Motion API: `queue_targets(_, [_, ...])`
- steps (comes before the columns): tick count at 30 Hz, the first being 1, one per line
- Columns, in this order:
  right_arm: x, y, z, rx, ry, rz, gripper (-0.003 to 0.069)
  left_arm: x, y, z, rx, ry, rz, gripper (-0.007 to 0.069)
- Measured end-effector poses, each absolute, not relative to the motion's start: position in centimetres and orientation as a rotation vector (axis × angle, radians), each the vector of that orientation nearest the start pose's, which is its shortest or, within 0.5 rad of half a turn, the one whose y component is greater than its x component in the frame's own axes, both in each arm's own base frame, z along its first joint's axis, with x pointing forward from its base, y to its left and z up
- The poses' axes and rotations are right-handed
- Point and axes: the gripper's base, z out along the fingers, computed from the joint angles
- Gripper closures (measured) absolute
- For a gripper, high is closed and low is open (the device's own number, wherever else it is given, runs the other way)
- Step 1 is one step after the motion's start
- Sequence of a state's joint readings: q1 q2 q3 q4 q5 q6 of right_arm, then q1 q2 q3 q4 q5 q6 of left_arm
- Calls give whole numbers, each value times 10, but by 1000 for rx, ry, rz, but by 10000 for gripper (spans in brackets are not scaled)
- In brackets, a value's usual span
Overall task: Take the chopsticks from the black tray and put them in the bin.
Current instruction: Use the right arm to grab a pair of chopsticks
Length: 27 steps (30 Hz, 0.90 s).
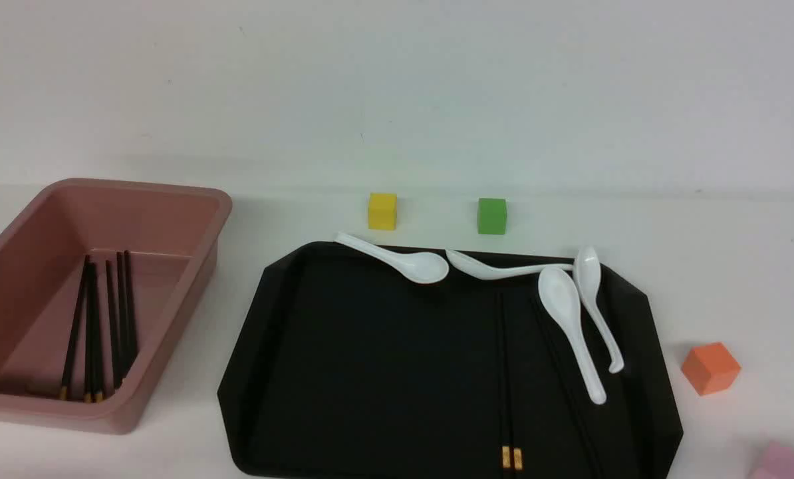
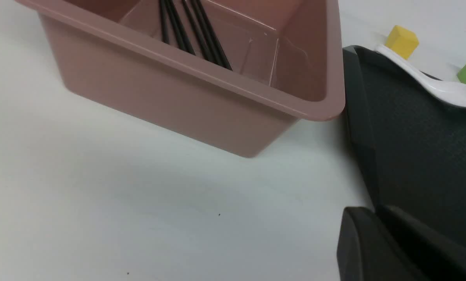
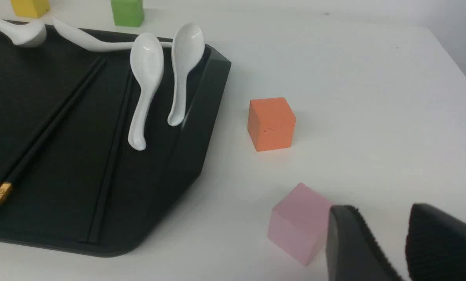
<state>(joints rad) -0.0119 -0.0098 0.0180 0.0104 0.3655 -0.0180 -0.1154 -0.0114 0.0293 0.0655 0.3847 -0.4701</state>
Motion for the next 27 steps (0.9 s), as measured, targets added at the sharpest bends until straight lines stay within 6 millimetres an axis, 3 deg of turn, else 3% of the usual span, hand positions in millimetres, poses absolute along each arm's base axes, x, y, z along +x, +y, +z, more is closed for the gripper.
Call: queue_targets(27, [53, 0, 175, 1, 1857, -11, 419, 52, -4, 169, -294, 1876, -334, 545])
